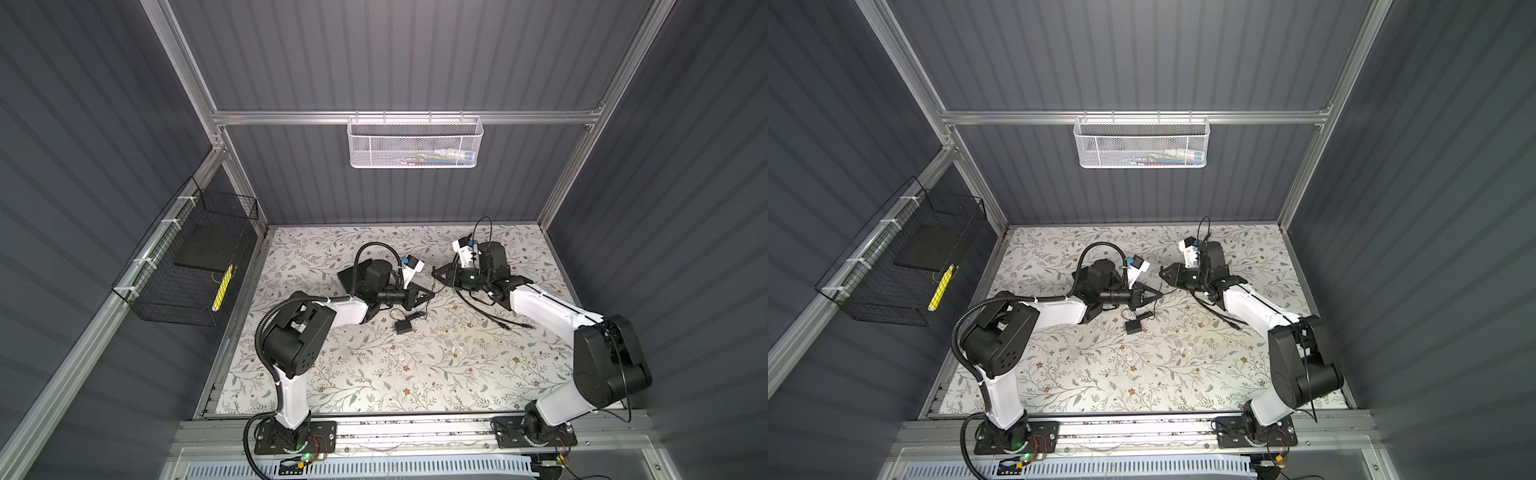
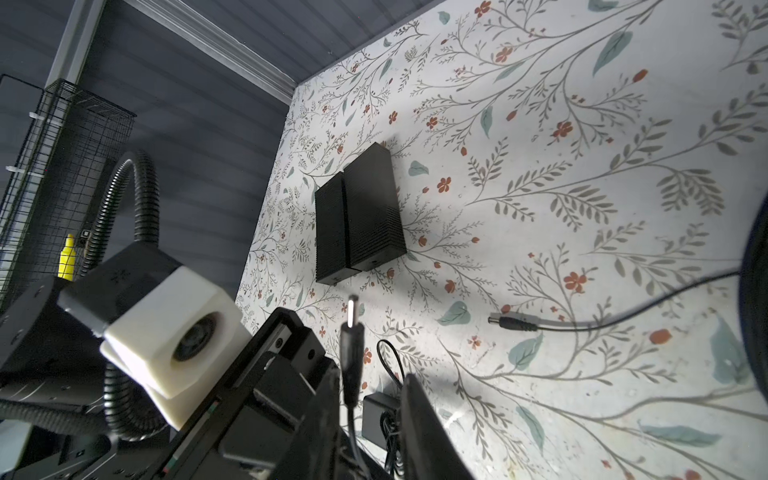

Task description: Insert the plug into the switch port

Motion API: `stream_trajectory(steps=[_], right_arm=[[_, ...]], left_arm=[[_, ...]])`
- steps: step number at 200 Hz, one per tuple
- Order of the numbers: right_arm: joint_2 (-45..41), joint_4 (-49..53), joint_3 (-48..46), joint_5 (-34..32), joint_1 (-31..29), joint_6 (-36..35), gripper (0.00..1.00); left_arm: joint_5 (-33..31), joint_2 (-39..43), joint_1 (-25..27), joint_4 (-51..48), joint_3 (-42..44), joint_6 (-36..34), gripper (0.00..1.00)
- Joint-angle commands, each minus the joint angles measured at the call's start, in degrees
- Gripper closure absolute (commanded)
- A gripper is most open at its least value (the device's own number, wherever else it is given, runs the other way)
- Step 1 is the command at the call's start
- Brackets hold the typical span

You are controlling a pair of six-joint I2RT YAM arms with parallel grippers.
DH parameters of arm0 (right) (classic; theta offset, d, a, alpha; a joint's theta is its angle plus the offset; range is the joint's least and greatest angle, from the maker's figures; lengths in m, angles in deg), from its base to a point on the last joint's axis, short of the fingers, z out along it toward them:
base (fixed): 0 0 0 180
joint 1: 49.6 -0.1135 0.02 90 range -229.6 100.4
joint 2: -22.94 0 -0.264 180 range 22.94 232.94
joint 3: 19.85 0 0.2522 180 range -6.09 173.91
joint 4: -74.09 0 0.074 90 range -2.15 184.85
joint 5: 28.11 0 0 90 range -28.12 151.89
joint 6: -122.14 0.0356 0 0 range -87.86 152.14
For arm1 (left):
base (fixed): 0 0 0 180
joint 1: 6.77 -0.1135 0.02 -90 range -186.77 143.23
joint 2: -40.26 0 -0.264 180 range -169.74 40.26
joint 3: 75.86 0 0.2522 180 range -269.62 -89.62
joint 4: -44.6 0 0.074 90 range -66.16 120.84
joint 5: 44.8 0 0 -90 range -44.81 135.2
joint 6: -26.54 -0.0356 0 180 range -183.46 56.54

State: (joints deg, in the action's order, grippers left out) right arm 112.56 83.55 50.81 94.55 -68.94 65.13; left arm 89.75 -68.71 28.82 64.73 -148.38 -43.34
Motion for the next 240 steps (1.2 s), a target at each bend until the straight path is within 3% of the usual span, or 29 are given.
stream_trajectory(steps=[1, 129, 153, 170, 210, 240], right_arm=[[1.20, -2.41, 1.21, 1.74, -0.62, 1.21, 0.73], [-0.87, 0.60, 1.87, -0.38, -0.97, -0.71, 0.98], [-0.94, 3.71, 2.79, -0.50, -1.05, -3.98, 1.00], [-0.99, 8.03, 4.14, -1.30, -1.06, -8.32, 1.00], [0.32, 20.58, 8.17, -4.40, -1.21, -20.16, 1.00], [2.87, 27.60, 11.97, -6.35, -3.79, -27.55, 1.00]], left_arm=[[-0.29, 2.27, 0.31, -0.31, 0.66, -1.10, 1.00], [-1.02, 2.32, 0.33, 0.21, 1.77, -1.09, 1.00], [-2.86, 3.70, 0.27, -0.20, 2.48, -1.85, 0.75], [-4.50, 5.60, 0.05, -1.36, 3.04, -2.97, 0.65], [-8.64, 12.89, -5.17, -1.33, 7.03, -1.83, 0.61], [-21.72, 15.75, -12.44, -15.22, 5.41, -2.77, 0.61]])
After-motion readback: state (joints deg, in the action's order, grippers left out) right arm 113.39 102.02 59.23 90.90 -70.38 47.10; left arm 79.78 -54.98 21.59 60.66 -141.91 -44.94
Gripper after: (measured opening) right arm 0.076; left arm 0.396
